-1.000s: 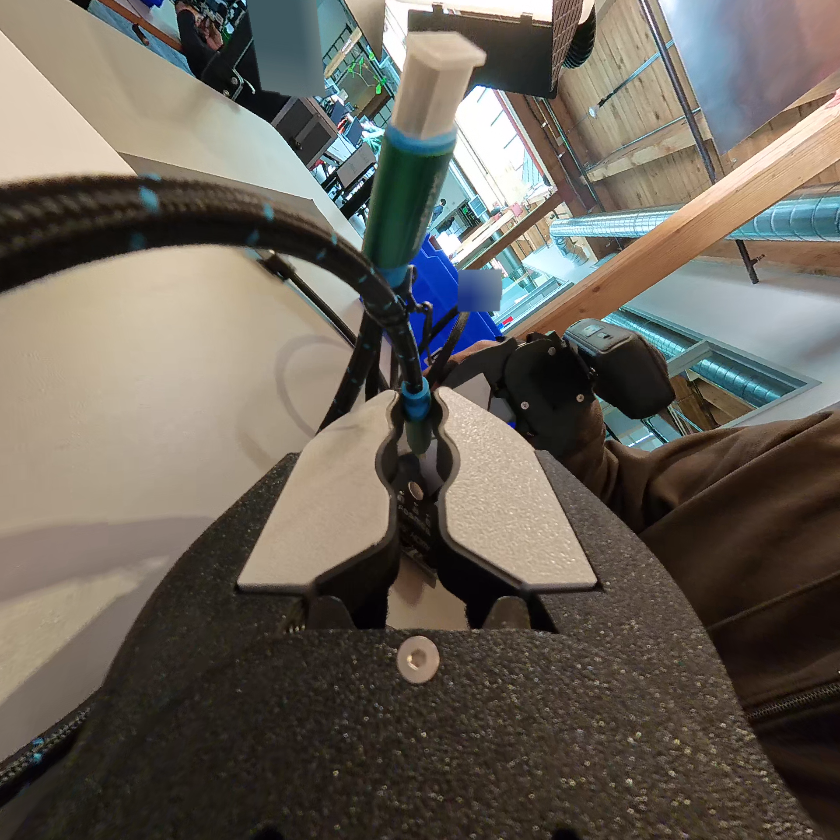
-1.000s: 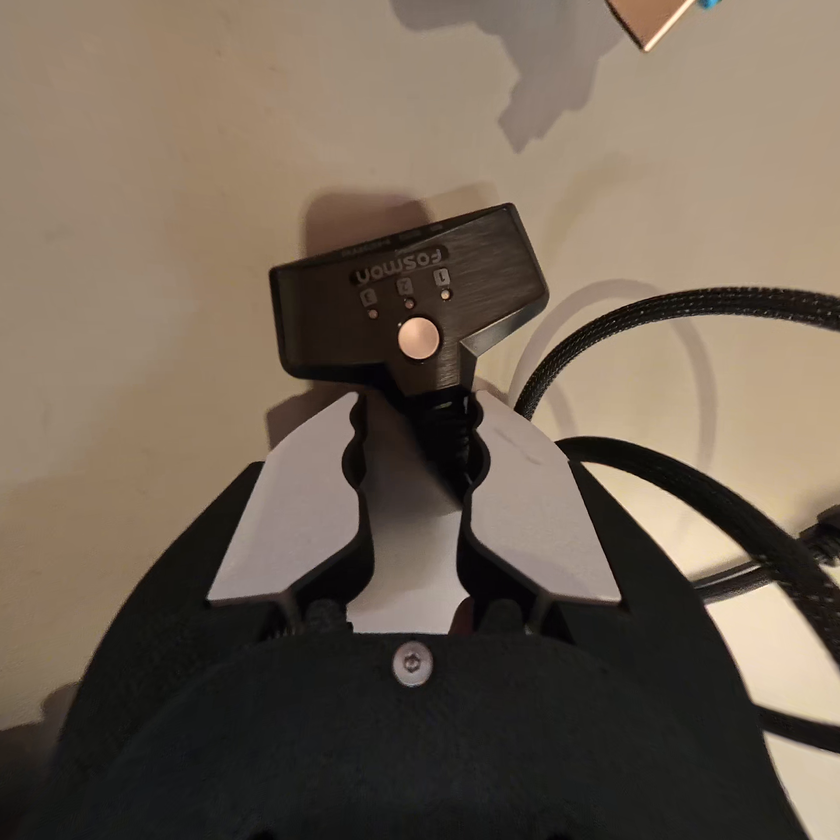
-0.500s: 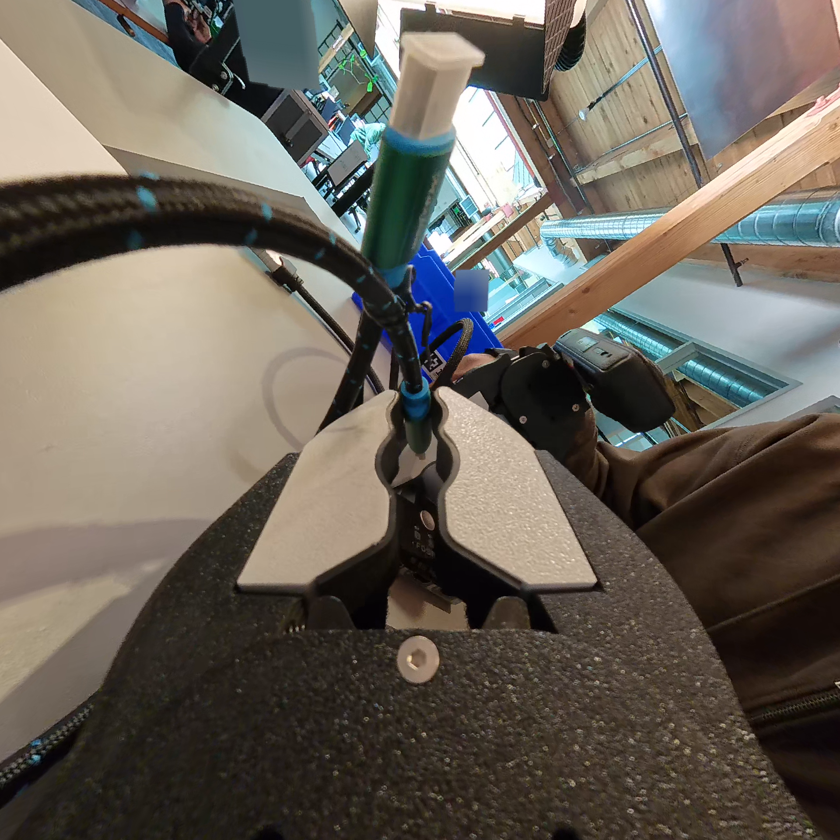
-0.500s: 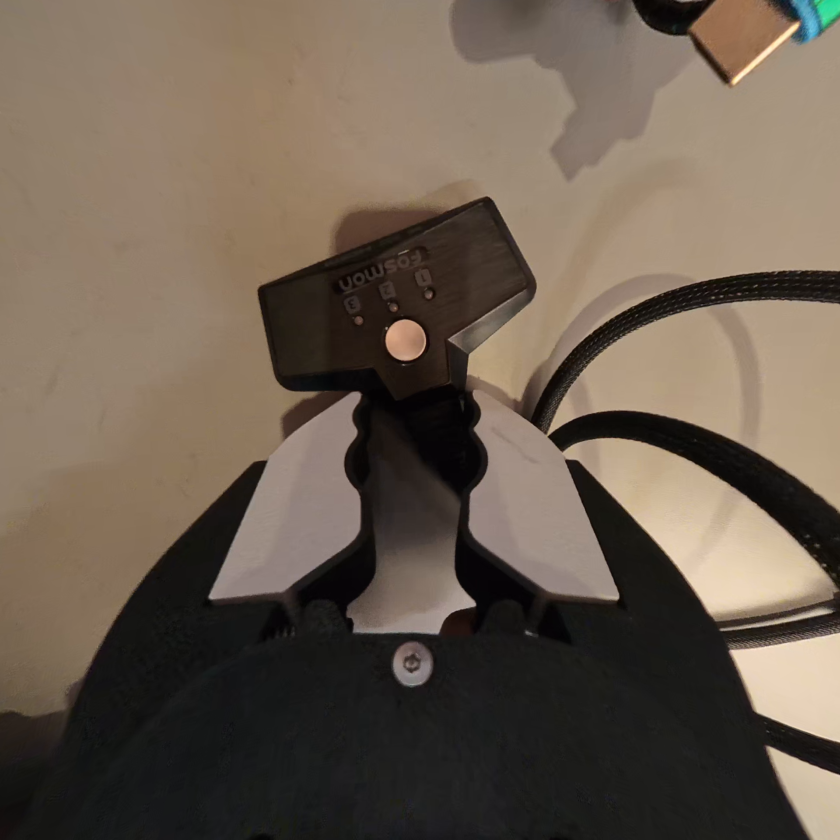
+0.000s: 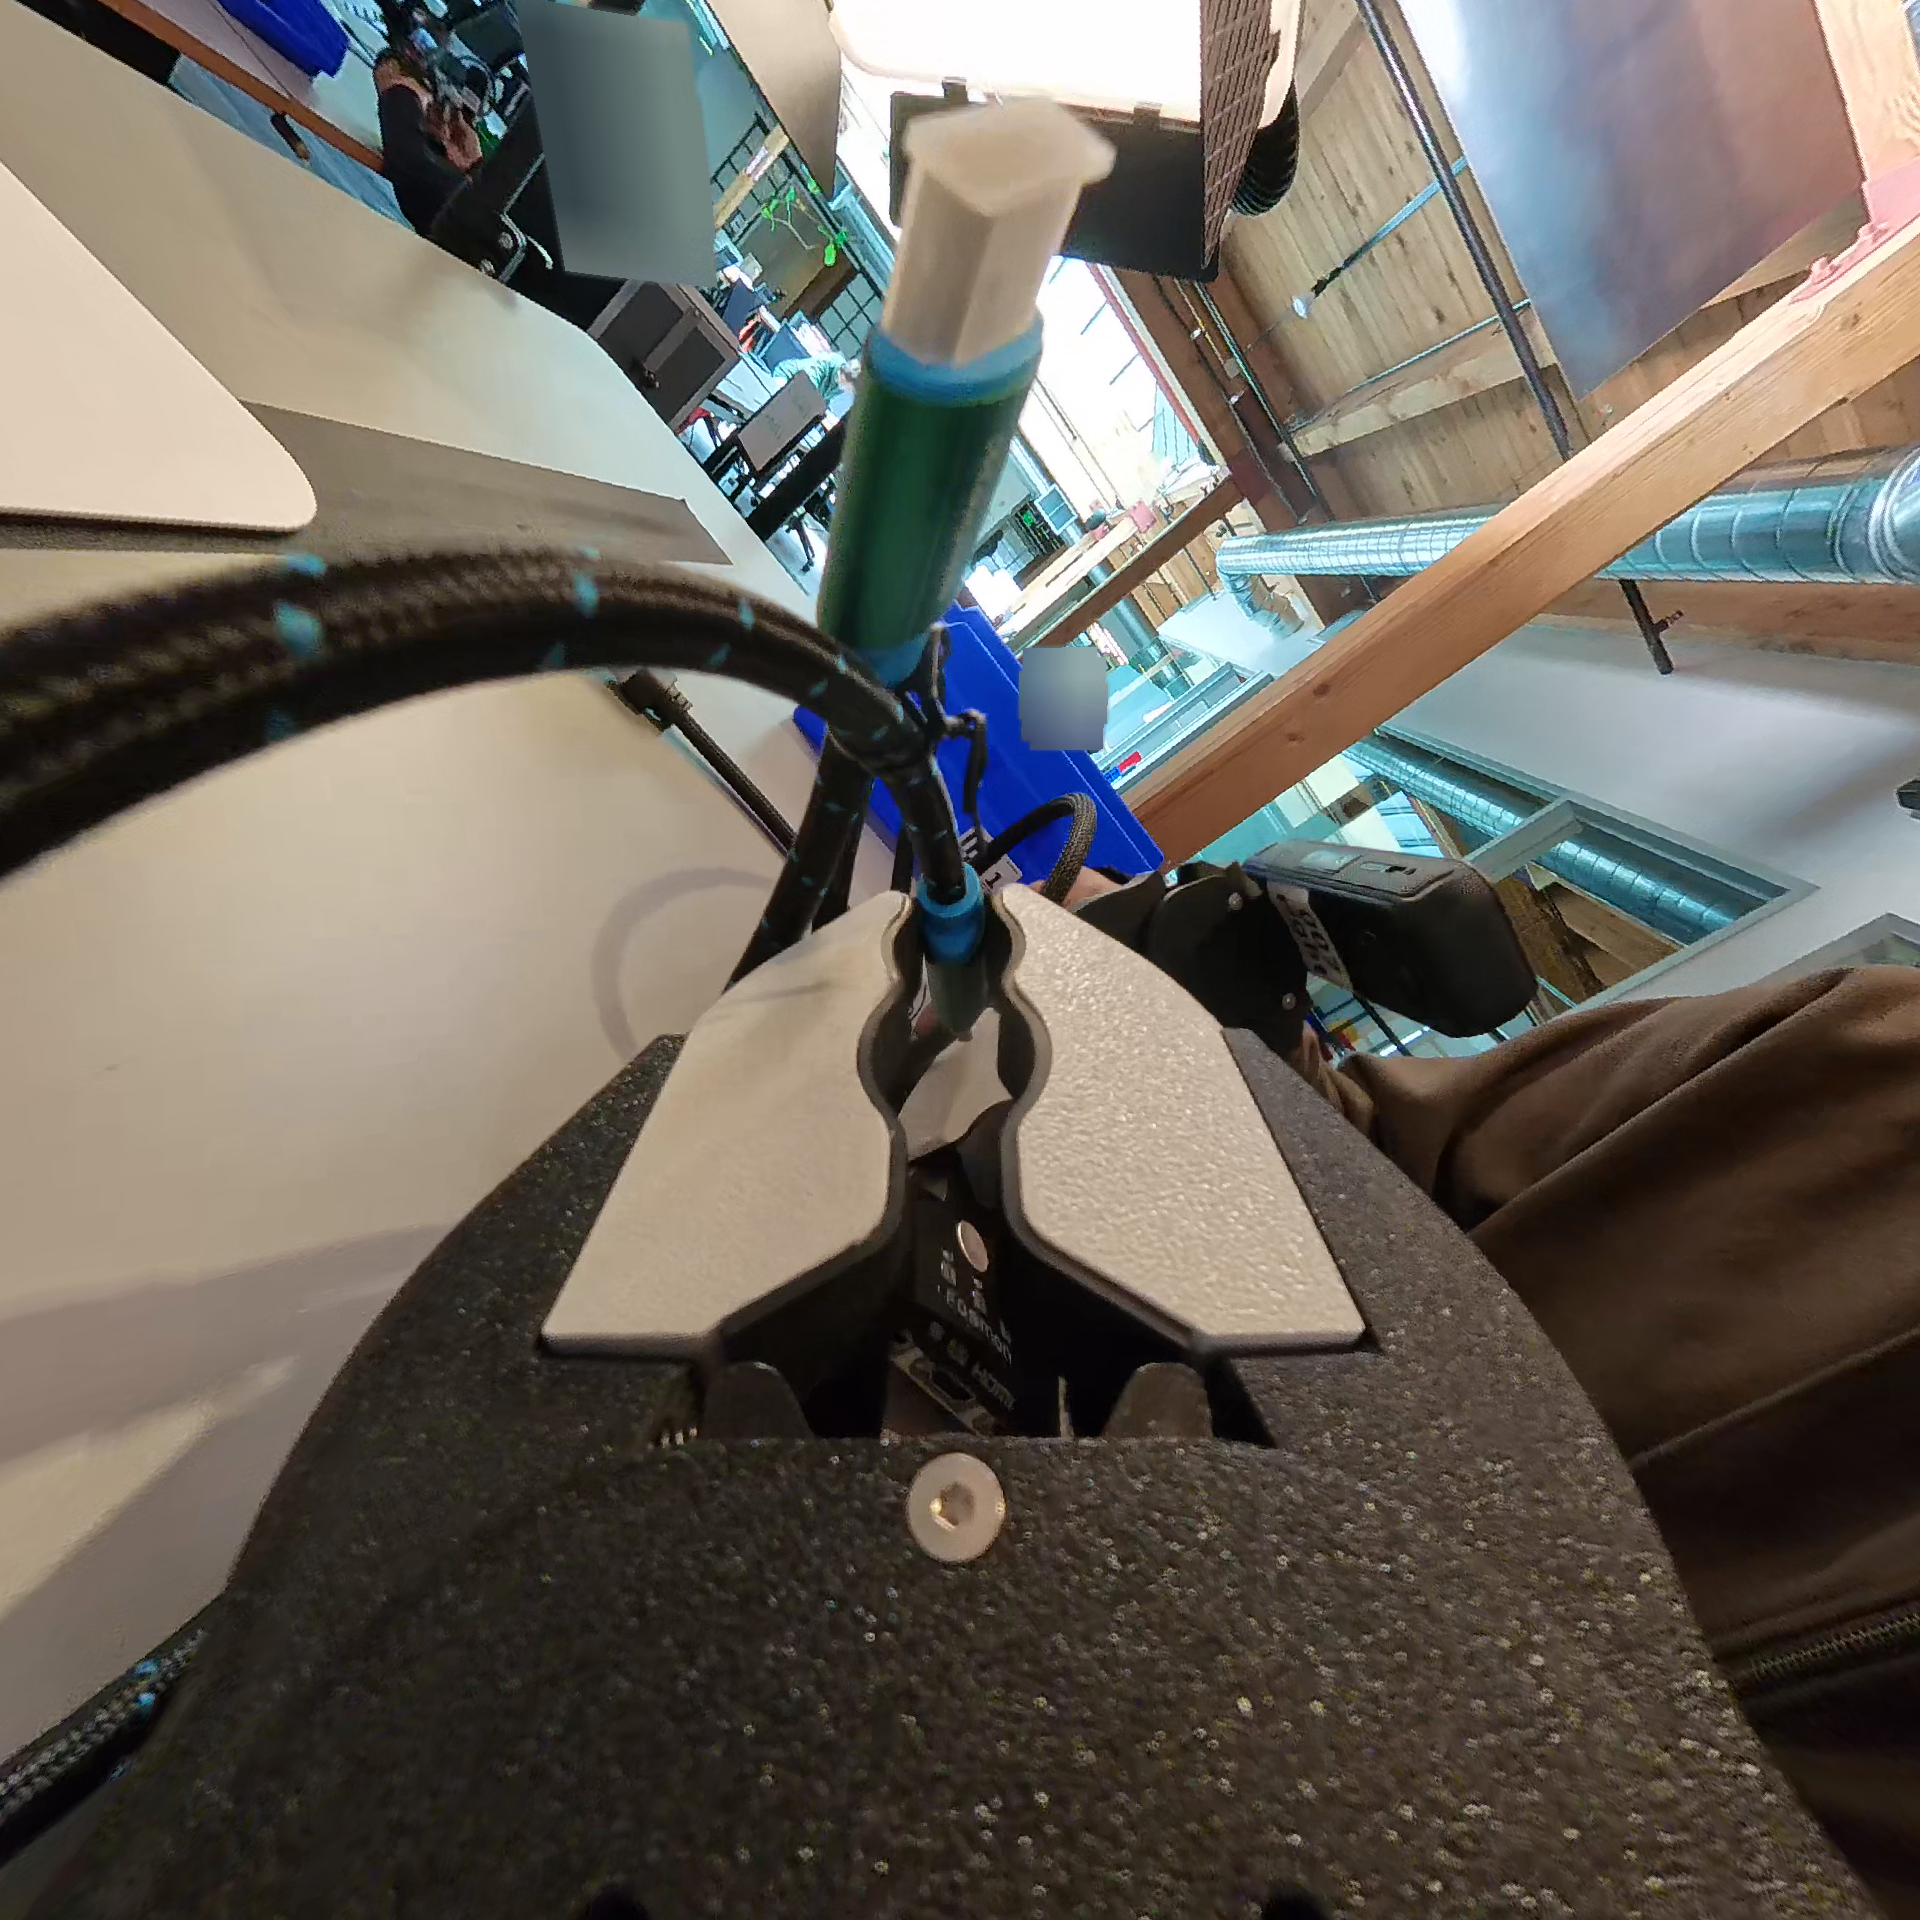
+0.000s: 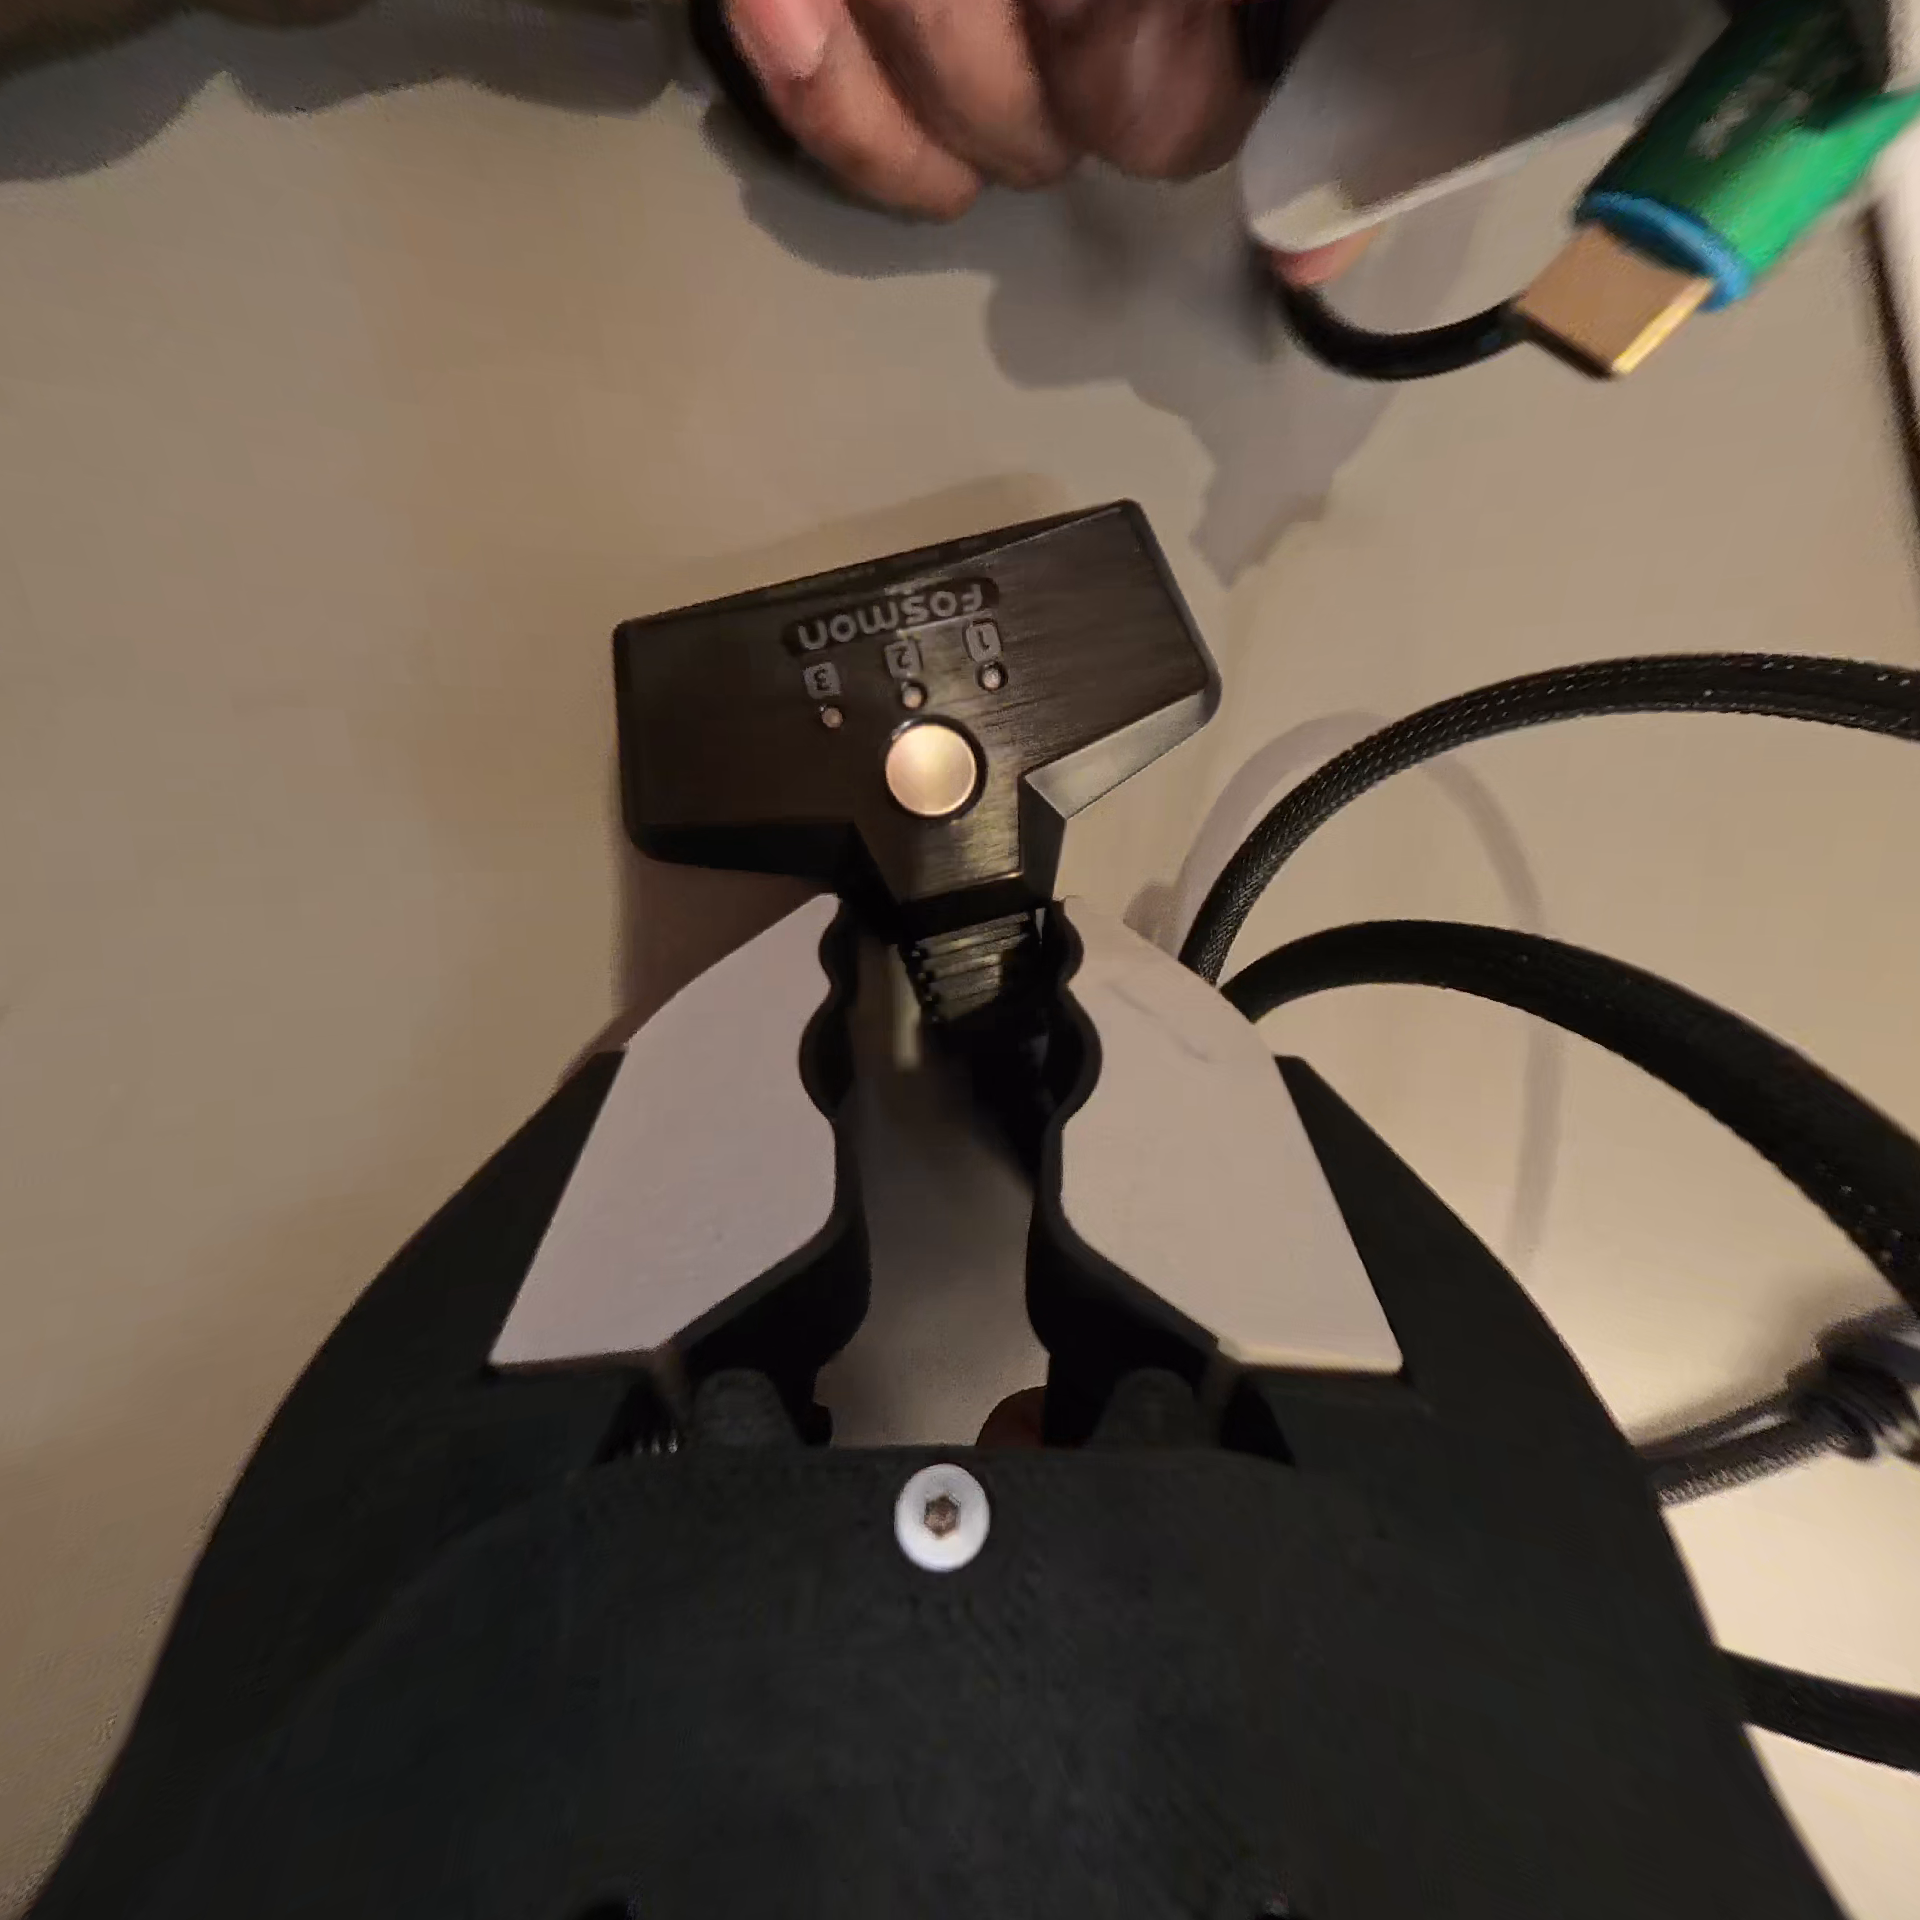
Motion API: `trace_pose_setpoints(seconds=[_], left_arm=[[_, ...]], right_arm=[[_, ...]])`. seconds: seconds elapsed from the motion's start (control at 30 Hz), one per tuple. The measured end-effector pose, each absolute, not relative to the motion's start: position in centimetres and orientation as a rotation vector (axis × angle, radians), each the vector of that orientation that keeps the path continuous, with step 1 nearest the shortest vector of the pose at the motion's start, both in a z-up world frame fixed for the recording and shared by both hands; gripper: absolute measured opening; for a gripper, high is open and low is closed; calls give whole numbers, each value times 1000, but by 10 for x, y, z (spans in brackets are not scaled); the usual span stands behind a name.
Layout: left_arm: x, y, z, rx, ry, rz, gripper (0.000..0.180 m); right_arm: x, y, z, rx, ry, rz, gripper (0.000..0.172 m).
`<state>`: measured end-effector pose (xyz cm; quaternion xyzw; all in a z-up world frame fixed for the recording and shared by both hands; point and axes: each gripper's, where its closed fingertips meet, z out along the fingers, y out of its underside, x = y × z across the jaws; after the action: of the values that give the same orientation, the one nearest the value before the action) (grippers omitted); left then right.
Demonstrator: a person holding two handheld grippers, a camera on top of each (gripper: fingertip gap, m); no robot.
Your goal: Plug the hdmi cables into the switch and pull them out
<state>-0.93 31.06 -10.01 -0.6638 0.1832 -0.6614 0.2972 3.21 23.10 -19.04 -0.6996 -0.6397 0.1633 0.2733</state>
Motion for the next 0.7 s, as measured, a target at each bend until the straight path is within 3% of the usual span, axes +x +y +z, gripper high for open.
trace_pose_setpoints(seconds=[0.37, 0.7], left_arm=[[-20, 337, -94, -1708, 295, -1631, 11], [-2, 345, -84, -1621, 166, -1532, 11]], right_arm=[[53, 296, -154, -1713, -1132, 140, 32], [54, 310, -147, -1687, -1024, -34, 31]])
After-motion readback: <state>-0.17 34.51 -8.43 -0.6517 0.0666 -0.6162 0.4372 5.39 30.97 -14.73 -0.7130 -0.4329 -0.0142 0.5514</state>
